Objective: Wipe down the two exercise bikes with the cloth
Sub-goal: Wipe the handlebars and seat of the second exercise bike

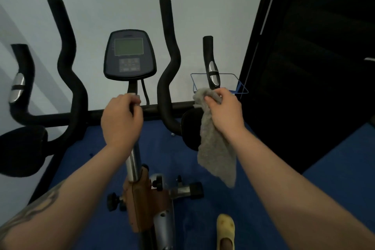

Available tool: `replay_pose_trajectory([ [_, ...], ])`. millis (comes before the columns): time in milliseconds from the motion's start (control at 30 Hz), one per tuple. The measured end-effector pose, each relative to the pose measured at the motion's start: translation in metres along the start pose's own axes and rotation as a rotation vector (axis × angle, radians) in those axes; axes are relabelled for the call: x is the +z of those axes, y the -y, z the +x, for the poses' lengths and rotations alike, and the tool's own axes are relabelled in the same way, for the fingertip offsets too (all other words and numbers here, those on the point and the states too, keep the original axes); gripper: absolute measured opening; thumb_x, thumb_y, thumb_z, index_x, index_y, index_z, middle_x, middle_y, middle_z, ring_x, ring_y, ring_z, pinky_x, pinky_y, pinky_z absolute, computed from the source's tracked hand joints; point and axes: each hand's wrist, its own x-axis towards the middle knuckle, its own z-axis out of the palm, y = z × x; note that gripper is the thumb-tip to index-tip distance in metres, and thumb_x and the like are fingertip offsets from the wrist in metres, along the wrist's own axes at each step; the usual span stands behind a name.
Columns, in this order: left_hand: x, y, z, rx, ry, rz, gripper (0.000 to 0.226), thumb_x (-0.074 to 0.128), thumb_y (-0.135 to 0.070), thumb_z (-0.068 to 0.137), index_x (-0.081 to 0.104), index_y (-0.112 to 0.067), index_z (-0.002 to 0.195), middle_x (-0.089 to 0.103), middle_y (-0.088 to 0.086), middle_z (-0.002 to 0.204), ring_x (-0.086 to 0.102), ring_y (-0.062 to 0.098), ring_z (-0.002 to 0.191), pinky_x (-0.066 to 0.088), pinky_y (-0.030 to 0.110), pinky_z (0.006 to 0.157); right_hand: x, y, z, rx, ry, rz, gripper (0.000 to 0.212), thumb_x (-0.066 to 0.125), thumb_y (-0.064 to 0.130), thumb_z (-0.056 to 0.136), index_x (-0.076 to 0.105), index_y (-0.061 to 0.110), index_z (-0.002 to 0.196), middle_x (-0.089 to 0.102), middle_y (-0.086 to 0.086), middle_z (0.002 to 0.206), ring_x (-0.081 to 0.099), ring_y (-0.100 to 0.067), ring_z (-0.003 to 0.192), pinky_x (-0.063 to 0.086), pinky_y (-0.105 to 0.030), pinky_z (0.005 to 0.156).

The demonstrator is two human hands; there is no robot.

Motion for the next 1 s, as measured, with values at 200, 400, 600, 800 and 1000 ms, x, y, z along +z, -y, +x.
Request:
replay_pose_trajectory([
  [200,-0.001,0.000,-0.001,-0.007,-0.026,-0.021,0.014,0.058,-0.006,0.083,0.060,-0.019,0.086,0.049,-0.017,0.081,0.037,-0.003,0.076,0.030,0.022,0.064,0.019,-0.024,-0.067,-0.140,-0.214,0.247,0.010,0.064,0.022,0.092,0.064,0.026,0.102,0.065,0.018,0.096,0.060,0.006,0.093,0.046,-0.007,0.076],
  [400,-0.002,-0.002,0.000,-0.027,-0.005,-0.029,0.013,0.057,-0.006,0.084,0.059,-0.019,0.083,0.049,-0.016,0.080,0.038,-0.003,0.075,0.026,0.009,0.060,-0.001,0.002,-0.004,-0.058,0.017,-0.016,0.007,0.056,0.022,0.097,0.062,0.021,0.095,0.056,0.015,0.079,0.053,0.000,0.074,0.039,-0.006,0.059],
  [600,0.000,0.001,-0.001,-0.004,-0.015,-0.008,0.013,0.058,-0.006,0.084,0.059,-0.019,0.083,0.048,-0.017,0.081,0.041,0.000,0.075,0.025,0.009,0.059,0.021,0.024,-0.041,-0.282,-0.042,0.283,0.006,0.057,0.025,0.096,0.062,0.028,0.094,0.063,0.018,0.082,0.061,0.003,0.077,0.046,-0.010,0.062],
  [800,-0.001,0.001,-0.001,0.005,-0.012,-0.007,0.012,0.057,-0.007,0.083,0.058,-0.019,0.083,0.047,-0.016,0.080,0.040,0.002,0.074,0.024,0.012,0.059,0.044,0.028,-0.042,-0.323,0.291,-0.047,0.005,0.065,0.023,0.089,0.065,0.020,0.093,0.063,0.012,0.094,0.056,-0.007,0.099,0.034,-0.035,0.112],
  [1000,-0.002,0.001,-0.001,0.020,-0.016,-0.003,0.014,0.059,-0.003,0.082,0.059,-0.017,0.082,0.047,-0.014,0.077,0.041,0.004,0.073,0.026,0.019,0.057,0.019,0.035,-0.012,-0.366,0.262,-0.157,0.010,0.068,0.035,0.088,0.057,0.034,0.088,0.060,0.017,0.083,0.056,0.002,0.079,0.043,-0.020,0.066],
])
